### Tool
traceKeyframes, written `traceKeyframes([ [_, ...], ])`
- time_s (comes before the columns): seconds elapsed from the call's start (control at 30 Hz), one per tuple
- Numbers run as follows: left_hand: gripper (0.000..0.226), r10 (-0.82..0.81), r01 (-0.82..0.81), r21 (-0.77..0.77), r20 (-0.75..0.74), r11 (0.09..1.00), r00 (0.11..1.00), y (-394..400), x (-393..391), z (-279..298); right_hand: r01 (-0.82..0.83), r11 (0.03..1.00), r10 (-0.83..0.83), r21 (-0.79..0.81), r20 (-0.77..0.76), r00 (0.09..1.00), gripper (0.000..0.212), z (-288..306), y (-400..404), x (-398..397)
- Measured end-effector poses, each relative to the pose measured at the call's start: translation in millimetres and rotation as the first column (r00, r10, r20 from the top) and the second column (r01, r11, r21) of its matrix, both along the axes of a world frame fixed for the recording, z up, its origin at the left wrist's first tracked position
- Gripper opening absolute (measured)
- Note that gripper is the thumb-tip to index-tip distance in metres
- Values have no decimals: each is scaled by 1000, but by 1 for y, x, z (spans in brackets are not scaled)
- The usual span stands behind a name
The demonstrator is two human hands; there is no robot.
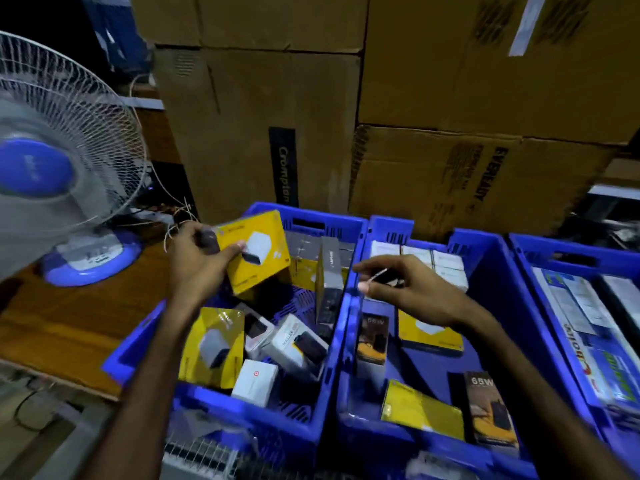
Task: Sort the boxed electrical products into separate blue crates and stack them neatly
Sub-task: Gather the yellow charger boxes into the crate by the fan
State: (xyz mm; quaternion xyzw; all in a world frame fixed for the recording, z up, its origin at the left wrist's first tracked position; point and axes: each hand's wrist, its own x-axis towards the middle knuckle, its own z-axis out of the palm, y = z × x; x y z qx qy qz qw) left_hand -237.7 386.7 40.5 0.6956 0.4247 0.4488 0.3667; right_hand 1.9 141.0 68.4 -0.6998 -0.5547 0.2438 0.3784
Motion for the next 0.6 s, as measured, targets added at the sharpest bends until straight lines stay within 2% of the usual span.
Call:
traceKeyframes([
  [0.1, 50, 19, -54, -182, -185, 982, 983, 14, 27, -41, 18, 999, -18, -41, 8, 1000, 30, -18, 1, -7],
  [0.17, 54, -32, -25, -275, -201, 961, 979, 14, 44, -55, 39, 998, -42, -56, -54, 998, 31, -26, -1, -9],
  [0.23, 50, -79, -10, -284, -300, 959, 951, 10, 53, -60, 65, 996, -70, -60, -73, 995, 32, -33, -4, -7],
  [0.3, 48, -73, -7, -161, -483, 987, 873, 9, 56, -64, 91, 994, -94, -66, -38, 995, 35, -39, -9, -1],
  [0.33, 55, -45, -1, -80, -564, 997, 825, 7, 56, -64, 111, 991, -113, -73, -27, 993, 35, -43, -12, 4],
  [0.4, 57, 23, 4, 41, -637, 999, 771, 5, 54, -60, 151, 982, -153, -109, -10, 988, 33, -52, -19, 15],
  [0.5, 46, 99, 15, 173, -629, 985, 771, -7, 53, -45, 211, 953, -206, -217, 48, 977, 35, -69, -29, 37],
  [0.6, 39, 111, 53, 290, -520, 956, 847, -29, 55, -31, 245, 904, -209, -350, 138, 968, 42, -92, -38, 66],
])
